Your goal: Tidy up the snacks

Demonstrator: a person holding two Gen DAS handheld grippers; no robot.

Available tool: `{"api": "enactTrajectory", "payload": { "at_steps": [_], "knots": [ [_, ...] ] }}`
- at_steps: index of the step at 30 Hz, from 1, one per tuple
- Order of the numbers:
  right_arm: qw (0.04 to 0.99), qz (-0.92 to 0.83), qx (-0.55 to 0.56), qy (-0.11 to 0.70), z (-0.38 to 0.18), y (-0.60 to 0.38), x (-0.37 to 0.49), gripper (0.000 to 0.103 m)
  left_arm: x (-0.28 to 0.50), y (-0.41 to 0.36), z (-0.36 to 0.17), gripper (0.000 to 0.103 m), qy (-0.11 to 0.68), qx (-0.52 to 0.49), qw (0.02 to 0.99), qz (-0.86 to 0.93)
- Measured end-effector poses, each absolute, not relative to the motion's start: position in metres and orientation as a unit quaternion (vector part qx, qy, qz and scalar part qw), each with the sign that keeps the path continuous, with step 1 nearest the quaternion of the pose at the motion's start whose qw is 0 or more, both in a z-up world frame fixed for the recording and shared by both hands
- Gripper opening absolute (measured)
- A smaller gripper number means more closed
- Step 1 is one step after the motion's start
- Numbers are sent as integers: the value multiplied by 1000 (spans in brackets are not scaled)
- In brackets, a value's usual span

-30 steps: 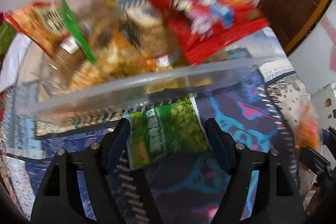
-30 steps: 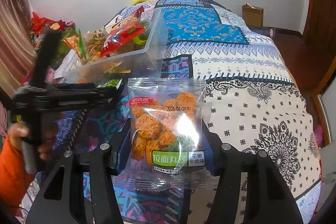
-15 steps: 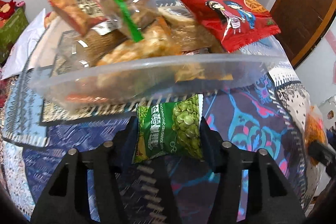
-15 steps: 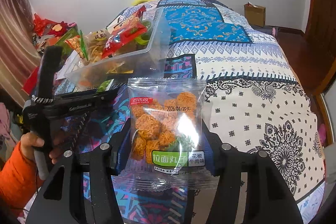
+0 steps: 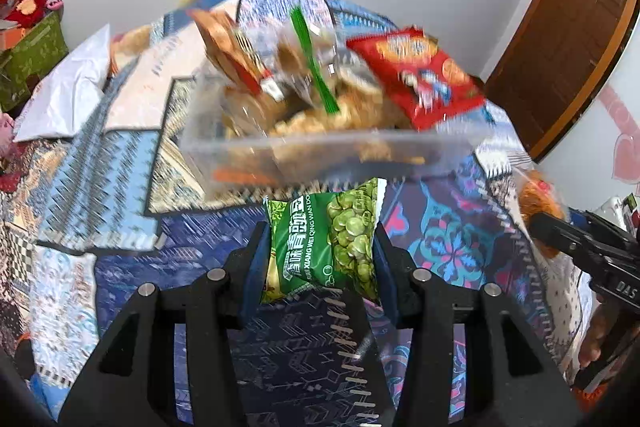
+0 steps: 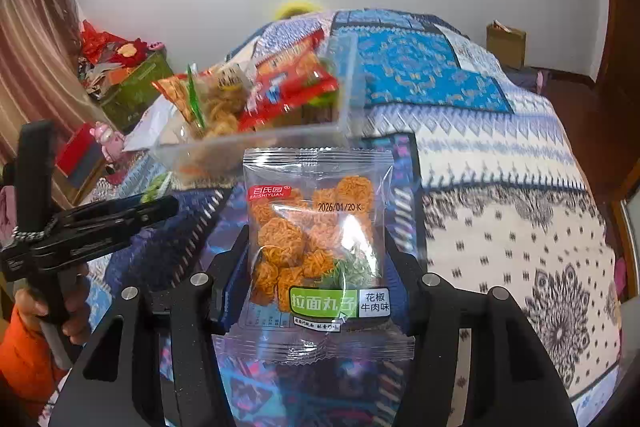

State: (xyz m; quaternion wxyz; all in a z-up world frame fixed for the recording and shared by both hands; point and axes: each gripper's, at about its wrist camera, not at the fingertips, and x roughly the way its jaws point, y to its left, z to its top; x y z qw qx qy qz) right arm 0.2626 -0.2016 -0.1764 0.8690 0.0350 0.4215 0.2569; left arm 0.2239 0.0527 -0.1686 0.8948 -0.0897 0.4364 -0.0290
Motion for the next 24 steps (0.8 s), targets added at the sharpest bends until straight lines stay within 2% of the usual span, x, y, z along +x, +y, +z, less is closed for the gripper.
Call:
{"api": "enactTrajectory", "payload": {
  "at_steps": [10,18,24],
  "knots": [
    [880,281,37,381,-141,-162,297,54,258,71,-133,48,396,-99,913,-6],
    [878,297,25,374,-132,-117,333,54,291,91,-143,48,395,-110,912,9],
    [869,304,11,391,-148,-88,354,54,310,93,-156,48,401,-103,910,10]
  ]
}}
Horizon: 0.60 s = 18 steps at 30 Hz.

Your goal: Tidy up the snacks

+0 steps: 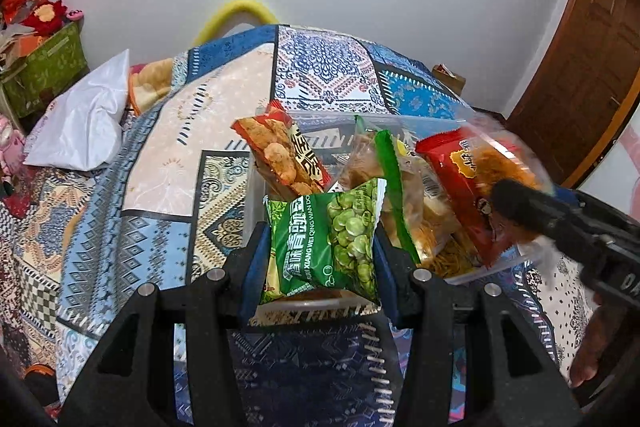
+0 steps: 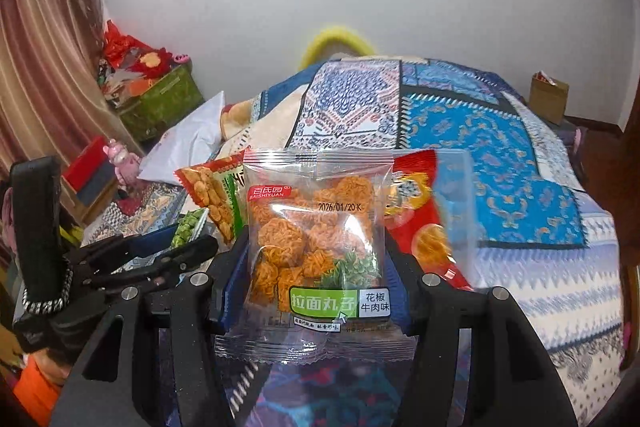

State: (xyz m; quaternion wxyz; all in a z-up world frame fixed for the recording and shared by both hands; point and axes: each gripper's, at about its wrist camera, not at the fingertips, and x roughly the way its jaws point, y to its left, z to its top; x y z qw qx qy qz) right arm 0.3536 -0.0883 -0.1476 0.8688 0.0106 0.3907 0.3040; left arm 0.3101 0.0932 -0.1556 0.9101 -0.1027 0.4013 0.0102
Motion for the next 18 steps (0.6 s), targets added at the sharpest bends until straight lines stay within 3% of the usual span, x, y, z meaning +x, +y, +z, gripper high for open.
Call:
{"api": "enactTrajectory", "payload": {
  "at_steps": [6,11,14,16,18],
  "knots": [
    [865,304,-9,399,-165,-71,359,54,322,96,-169,50,403,-107,909,7],
    [869,301,-34,392,-164,-65,355,56,325,93,-173,58,402,-96,910,4],
    [864,302,-33,402,-162,-67,357,64,323,98,-174,61,408,-116,906,-6],
    [864,303,-25,402,-157,-70,357,80,322,100,-172,62,411,-128,903,-13],
    [869,303,-25,391,-152,-73,355,80,320,100,-169,62,411,-131,902,-18]
  ]
}}
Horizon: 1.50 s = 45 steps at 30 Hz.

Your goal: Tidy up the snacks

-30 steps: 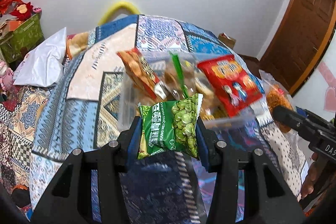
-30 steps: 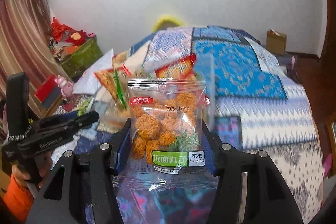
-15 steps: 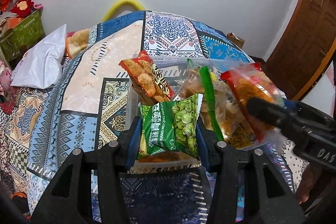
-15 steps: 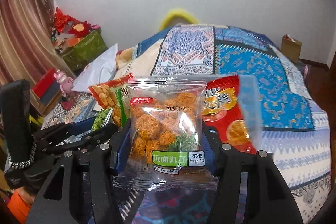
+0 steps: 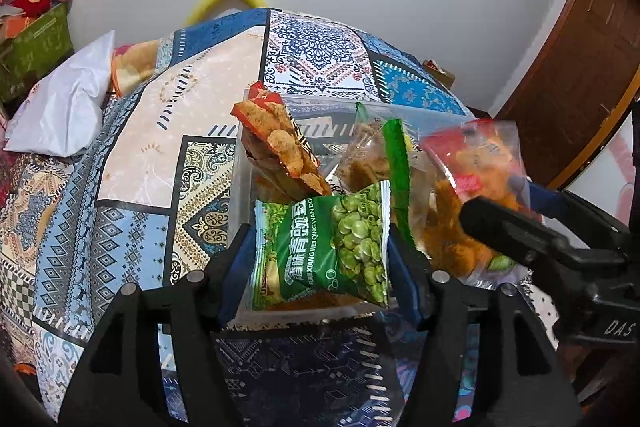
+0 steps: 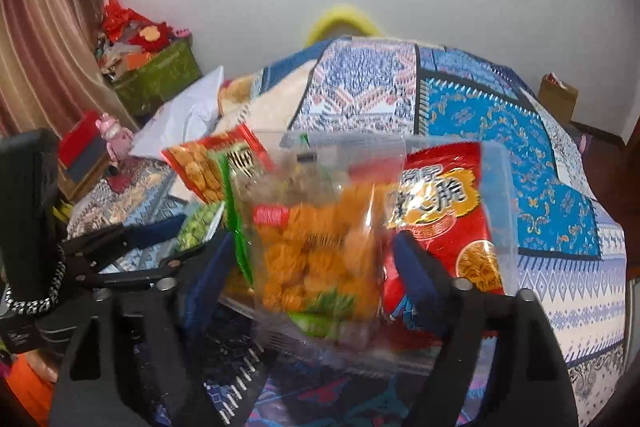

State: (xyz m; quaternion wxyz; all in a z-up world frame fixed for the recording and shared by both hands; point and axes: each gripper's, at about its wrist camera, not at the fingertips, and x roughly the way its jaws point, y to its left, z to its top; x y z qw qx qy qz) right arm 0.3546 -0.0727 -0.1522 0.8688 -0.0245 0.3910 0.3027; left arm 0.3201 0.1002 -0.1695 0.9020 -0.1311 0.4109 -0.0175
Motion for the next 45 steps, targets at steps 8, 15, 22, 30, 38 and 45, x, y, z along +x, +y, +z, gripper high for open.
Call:
{"api": "enactTrajectory", "payload": {
  "at_steps": [8,15,22,30,38,45],
  "knots": [
    [876,299,-30,378,-141,-85,344,80,310,89,-155,63,399,-107,910,-21],
    [880,296,-18,372,-142,-114,319,80,294,89,-155,63,405,-109,907,-26],
    [865,299,6,402,-163,-137,298,80,262,80,-162,63,413,-98,904,-51],
    [854,295,11,429,-183,-156,281,80,249,40,-186,70,444,-54,890,-92],
    [851,281,34,443,-192,-178,282,80,282,4,-204,87,457,-38,882,-106],
    [856,278,31,436,-192,-183,279,80,301,9,-230,64,486,-58,869,-69]
  ]
}}
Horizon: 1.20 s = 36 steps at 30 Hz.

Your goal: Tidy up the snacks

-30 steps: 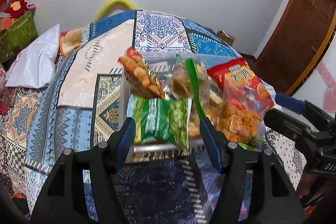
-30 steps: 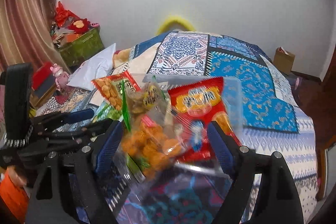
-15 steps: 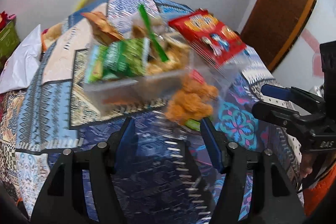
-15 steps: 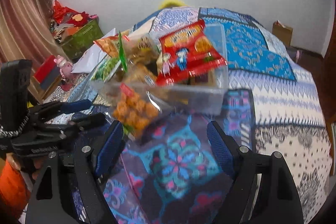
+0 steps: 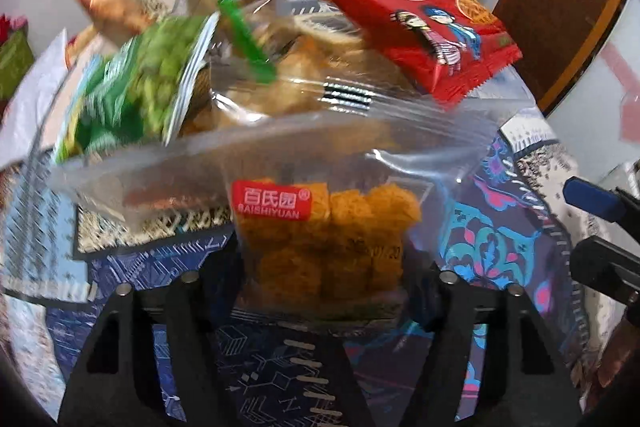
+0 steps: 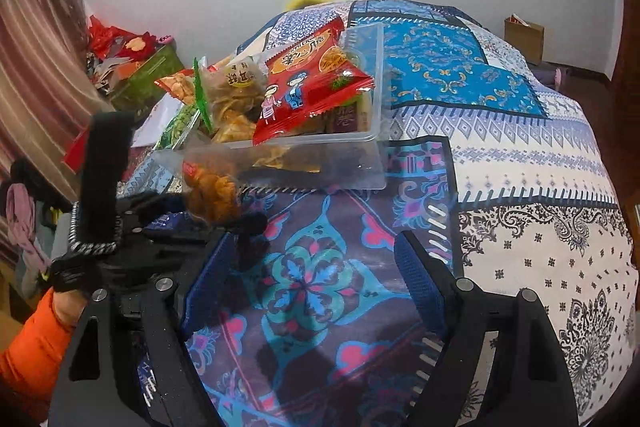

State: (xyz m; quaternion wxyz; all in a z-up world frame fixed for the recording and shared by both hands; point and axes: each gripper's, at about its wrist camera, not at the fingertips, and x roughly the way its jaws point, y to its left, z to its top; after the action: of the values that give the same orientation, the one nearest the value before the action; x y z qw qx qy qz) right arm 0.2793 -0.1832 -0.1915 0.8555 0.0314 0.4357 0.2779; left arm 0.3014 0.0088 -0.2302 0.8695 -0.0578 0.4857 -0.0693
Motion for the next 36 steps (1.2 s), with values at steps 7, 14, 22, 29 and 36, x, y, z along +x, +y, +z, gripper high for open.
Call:
{"api": "enactTrajectory", "payload": {
  "at_steps": [7,14,22,29,36],
  "knots": [
    [857,287,34,426,-188,-180,276,80,271,12,-204,60,452,-37,888,-78],
    [861,290,33,417,-181,-178,270,80,271,31,-135,60,398,-51,914,-64],
    [865,293,39,406,-174,-181,268,80,334,16,-95,60,396,-61,912,-85],
    [866,298,43,400,-169,-188,265,80,390,-6,-128,60,447,-52,890,-71],
    [863,306,50,398,-170,-191,266,80,391,-6,-150,67,461,-43,885,-54]
  ]
}}
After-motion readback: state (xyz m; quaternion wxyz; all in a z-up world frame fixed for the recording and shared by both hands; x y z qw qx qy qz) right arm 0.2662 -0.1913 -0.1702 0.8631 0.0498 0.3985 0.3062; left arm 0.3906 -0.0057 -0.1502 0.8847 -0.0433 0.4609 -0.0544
